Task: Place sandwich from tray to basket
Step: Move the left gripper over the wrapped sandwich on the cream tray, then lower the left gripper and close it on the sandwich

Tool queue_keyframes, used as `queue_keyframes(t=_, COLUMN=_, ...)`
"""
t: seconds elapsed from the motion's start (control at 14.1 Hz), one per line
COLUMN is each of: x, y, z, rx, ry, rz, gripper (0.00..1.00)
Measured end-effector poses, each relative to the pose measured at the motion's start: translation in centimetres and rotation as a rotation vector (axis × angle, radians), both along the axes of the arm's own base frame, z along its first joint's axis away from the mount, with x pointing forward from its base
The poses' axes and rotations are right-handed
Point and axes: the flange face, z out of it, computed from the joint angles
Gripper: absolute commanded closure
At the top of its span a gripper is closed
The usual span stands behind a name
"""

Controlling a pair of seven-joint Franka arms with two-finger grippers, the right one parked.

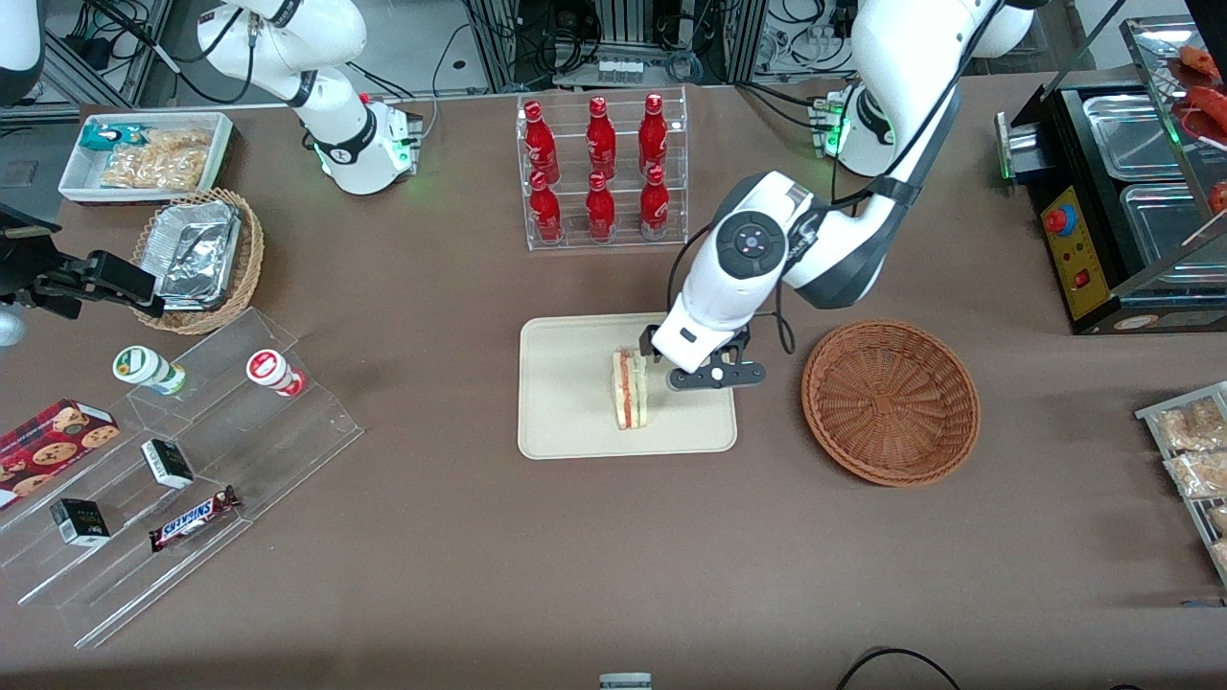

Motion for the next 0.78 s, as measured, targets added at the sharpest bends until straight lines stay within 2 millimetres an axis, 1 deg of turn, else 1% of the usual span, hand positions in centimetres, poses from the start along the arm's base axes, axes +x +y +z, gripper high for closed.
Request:
queue_keyframes(t=0.21, x=-0.4, y=-1.6, z=-0.8, rx=0.021, ry=-0.009, rz=0.05, gripper=0.0)
queue_keyframes(t=0.28, x=-0.9, y=-2.8, z=-1.0, rx=0.019, ry=-0.007, rz=0.047, gripper=0.0)
queue_keyframes(t=0.43, x=-2.7, y=-5.5, z=-2.0, rx=0.024, ry=0.004, rz=0.033, gripper=0.0)
queue_keyframes(t=0.5, x=-3.4, y=-6.5, z=-2.5, rx=0.026, ry=0.01, rz=0.033, gripper=0.0)
queue_keyframes(t=0.64, x=-3.9, y=-7.9, z=-3.2, rx=0.032, ry=0.004, rz=0.035, gripper=0.0)
queue_keyframes(t=0.78, x=-3.8, y=-8.6, z=-4.7, rx=0.069, ry=-0.022, rz=0.027, gripper=0.0)
